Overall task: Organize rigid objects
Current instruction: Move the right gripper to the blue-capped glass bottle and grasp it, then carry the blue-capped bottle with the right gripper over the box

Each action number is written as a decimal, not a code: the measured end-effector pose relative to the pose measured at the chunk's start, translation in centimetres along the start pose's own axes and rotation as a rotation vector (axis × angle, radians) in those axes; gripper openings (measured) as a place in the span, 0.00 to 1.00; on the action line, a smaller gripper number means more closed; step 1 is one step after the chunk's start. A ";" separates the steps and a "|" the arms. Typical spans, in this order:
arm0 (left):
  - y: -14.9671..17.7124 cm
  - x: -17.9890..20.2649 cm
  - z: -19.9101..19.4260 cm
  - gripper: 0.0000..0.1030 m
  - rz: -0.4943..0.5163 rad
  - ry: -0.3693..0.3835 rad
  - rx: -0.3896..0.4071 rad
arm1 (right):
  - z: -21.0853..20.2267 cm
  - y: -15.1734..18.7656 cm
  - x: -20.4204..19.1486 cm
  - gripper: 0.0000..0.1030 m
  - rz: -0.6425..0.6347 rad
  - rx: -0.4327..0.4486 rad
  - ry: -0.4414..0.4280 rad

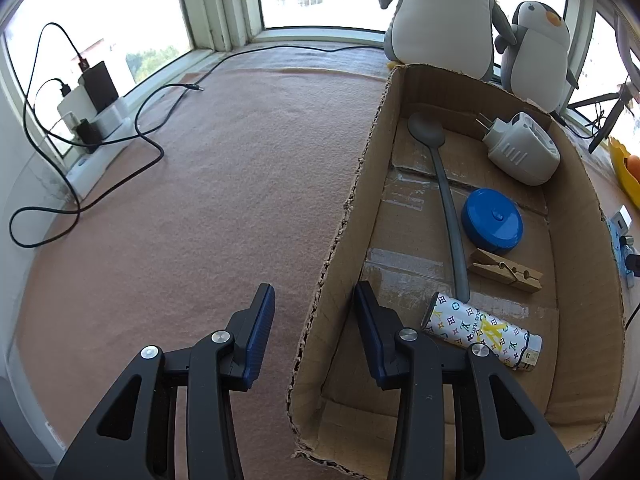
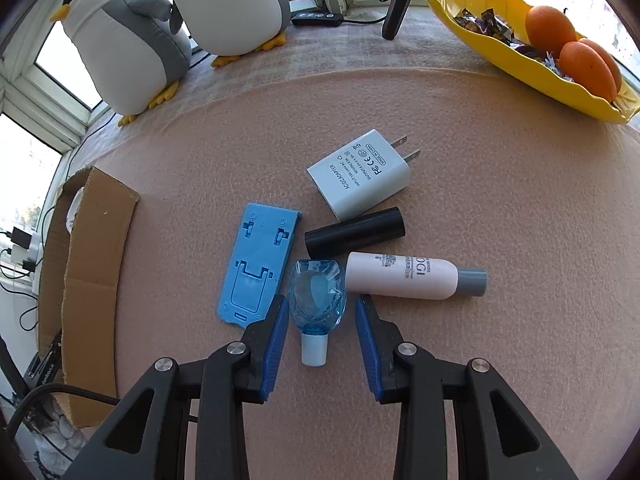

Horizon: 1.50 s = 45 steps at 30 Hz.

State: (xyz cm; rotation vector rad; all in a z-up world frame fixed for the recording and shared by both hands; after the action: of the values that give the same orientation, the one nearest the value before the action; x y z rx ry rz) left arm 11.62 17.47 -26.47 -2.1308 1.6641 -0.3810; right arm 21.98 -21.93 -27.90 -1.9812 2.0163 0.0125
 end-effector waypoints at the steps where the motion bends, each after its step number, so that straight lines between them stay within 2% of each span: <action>1: 0.0 0.1 0.0 0.38 0.000 0.000 0.000 | 0.1 -0.1 -0.1 0.30 -0.006 -0.001 0.006; 14: 0.1 0.1 0.0 0.38 -0.003 0.001 0.001 | 1.0 -0.7 -1.5 0.29 -0.170 -0.037 0.178; 17: 0.1 0.1 0.0 0.38 -0.003 0.001 0.001 | 1.0 -0.7 -1.7 0.28 -0.187 -0.037 0.194; 25: 0.1 0.2 0.0 0.38 -0.004 0.001 0.001 | 0.2 -0.2 -1.4 0.28 -0.164 -0.007 0.171; 34: 0.1 0.1 0.0 0.38 -0.005 0.001 0.001 | -3.1 0.2 -1.6 0.28 -0.152 0.081 0.135; 39: 0.1 0.1 0.0 0.38 -0.005 0.002 0.001 | -5.7 -0.3 -4.1 0.28 -0.203 0.147 0.106; 45: 0.1 0.1 0.0 0.38 -0.005 0.003 0.002 | -7.7 -0.8 -9.1 0.28 -0.277 0.200 0.046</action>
State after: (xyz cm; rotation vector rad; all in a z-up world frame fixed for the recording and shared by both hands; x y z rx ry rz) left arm 11.57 17.36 -26.54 -2.1345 1.6597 -0.3867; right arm 21.03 -14.82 -18.31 -2.1258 1.6771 -0.2872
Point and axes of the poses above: each gripper's, at about its wrist camera, not at the fingertips, and z roughly the way its jaws point, x to its right, y to its underside, the point moved 7 cm from there along z, roughly the way its jaws point, and after that the axes turned 4 degrees about -x, right-handed, at the moved point
